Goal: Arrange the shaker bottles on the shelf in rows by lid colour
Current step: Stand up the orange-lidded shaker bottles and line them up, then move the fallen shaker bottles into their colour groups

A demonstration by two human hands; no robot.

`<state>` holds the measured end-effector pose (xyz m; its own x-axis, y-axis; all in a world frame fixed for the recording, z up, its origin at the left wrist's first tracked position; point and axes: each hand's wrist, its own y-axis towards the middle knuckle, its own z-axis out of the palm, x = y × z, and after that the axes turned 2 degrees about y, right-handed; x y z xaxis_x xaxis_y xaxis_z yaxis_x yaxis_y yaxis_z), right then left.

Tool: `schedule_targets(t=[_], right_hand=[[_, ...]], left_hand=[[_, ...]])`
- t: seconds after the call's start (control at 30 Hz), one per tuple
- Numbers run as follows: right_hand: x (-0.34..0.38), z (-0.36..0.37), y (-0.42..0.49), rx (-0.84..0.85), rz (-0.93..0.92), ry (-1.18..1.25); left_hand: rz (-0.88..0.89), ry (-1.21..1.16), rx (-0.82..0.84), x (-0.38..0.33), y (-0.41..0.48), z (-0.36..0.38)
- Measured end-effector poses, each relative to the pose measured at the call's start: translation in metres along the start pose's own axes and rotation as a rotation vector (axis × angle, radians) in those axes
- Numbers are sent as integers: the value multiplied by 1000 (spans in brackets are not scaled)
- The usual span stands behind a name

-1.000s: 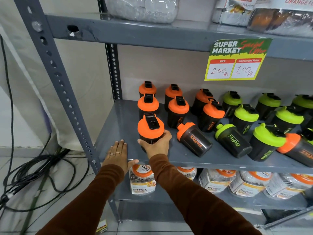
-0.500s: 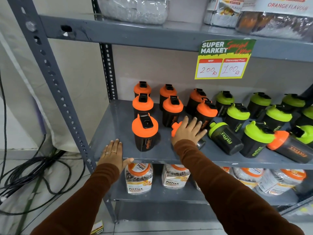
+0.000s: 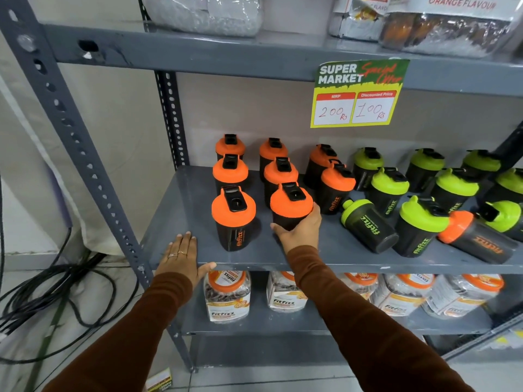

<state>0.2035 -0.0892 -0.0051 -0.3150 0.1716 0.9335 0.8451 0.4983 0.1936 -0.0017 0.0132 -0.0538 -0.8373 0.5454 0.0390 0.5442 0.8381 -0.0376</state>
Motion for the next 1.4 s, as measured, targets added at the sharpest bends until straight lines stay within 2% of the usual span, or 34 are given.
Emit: schedule_targets(t=[0.13,0.3,0.43,0.53,0.67,0.87,1.0,1.1,1.23,1.33,1.4], right_hand=[[-14,0,-5,-11,46,93],[-20,-2,-5,84,13,37],[-32,-32,-4,207,-58,-113],[-35,-75,14,154,-187,-291],[-31,-127,58,46,-295,-543],[-42,-147,106,244,-212,-885],[-45,-142,108,391,-104,-990],[-51,-139,105,366,-137,-1066],[-50,-145,101,332,-188,-944],[-39,-157,93,268,-194,-668],[-27,-169,89,208,-228,-521]], left_hand=[[-44,-21,-44,-10,-8,4],[-65,-136,-170,-40,-36,21],[161,-156,-117,-82,-60,39],[293,-163,-102,-127,-61,33],[480,-58,-55,-195,-36,13],[389,-129,50,-249,-12,-6],[374,-74,-76,-251,-10,-1],[344,-3,-115,-253,-8,5],[305,26,-75,-255,-7,4],[316,21,10,-256,-7,6],[307,31,-36,-260,-6,8]])
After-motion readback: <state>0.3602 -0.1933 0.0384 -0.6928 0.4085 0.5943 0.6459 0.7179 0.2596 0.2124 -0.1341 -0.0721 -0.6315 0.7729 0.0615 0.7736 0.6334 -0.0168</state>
